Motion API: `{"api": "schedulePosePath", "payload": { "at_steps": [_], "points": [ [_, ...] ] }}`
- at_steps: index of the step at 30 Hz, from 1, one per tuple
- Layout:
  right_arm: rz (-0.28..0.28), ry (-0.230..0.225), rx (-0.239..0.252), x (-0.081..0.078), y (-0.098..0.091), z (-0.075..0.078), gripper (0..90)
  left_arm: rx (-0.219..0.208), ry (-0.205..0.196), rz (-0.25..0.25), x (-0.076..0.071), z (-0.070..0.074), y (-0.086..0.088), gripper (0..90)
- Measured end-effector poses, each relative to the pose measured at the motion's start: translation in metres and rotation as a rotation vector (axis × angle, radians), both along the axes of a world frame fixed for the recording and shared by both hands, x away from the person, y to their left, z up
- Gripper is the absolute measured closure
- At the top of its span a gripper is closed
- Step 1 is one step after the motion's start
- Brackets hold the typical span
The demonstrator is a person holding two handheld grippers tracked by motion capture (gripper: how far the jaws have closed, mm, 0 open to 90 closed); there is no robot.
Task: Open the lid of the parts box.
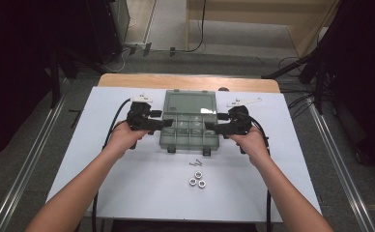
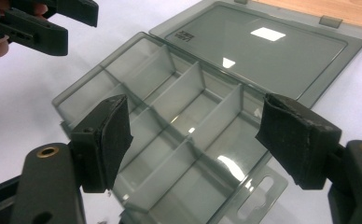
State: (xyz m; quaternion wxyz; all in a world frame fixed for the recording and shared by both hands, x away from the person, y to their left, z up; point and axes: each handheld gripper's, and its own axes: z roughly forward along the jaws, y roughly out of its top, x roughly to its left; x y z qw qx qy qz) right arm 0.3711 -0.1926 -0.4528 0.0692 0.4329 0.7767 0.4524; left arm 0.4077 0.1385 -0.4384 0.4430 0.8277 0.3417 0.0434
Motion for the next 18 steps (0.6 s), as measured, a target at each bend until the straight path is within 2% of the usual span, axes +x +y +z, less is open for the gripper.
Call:
{"api": "schedulePosePath", "payload": {
  "at_steps": [10, 15, 18],
  "points": [
    [0.036, -0.005, 0.027, -0.023, 0.001, 0.003, 25.5, 0.007, -0.013, -0.044, -0.021, 0.001, 0.007, 31.5],
    [0.058, 0.002, 0.025, -0.03, 0.003, 0.005, 25.4, 0.005, -0.022, -0.053, -0.029, 0.001, 0.01, 31.5],
    [0.064, -0.01, 0.027, -0.039, 0.002, 0.006, 25.4, 0.007, -0.028, -0.067, -0.037, 0.001, 0.012, 31.4]
  ]
}}
